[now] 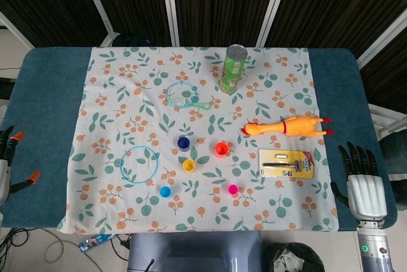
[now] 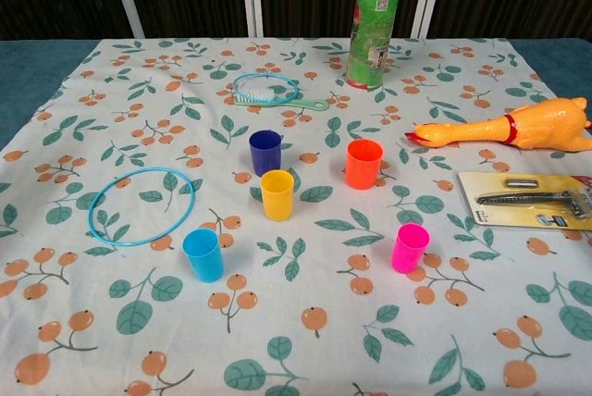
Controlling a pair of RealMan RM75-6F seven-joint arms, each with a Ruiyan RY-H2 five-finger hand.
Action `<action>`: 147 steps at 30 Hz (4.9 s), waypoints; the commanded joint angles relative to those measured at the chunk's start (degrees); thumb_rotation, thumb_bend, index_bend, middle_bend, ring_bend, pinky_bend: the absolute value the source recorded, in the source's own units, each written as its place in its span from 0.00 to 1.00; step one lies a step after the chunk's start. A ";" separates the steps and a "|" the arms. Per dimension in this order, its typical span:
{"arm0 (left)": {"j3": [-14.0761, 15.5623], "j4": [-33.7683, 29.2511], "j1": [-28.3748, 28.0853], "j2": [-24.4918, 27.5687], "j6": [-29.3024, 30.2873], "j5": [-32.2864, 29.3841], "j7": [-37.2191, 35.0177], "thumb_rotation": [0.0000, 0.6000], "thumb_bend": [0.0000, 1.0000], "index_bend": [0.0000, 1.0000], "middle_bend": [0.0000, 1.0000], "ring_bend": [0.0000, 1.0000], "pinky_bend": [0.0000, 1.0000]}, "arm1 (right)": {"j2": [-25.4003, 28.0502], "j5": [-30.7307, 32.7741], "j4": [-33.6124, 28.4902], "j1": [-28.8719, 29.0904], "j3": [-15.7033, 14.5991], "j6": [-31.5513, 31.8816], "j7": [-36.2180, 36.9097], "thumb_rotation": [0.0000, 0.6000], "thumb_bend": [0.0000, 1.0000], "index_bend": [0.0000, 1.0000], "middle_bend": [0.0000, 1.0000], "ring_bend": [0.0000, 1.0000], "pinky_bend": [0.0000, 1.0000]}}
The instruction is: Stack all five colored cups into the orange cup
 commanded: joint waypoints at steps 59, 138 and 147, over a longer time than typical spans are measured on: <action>-7.94 -1.66 -42.55 -9.39 -45.18 -25.06 22.21 1.00 0.15 0.18 0.00 0.00 0.00 | -0.39 0.57 0.60 0.28 -0.03 -0.89 0.11 1.00 0.38 0.00 0.00 0.00 0.06; -2.61 14.12 -55.87 -29.56 -40.29 -36.86 32.80 1.00 0.23 0.46 0.04 0.00 0.00 | -1.04 1.81 1.05 0.57 0.09 -1.68 -0.22 1.00 0.38 0.00 0.00 0.00 0.06; -2.44 13.61 -55.95 -29.40 -39.42 -37.13 33.62 1.00 0.25 0.48 0.05 0.00 0.00 | -0.88 1.97 0.88 0.42 0.24 -1.41 0.01 1.00 0.38 0.00 0.00 0.00 0.06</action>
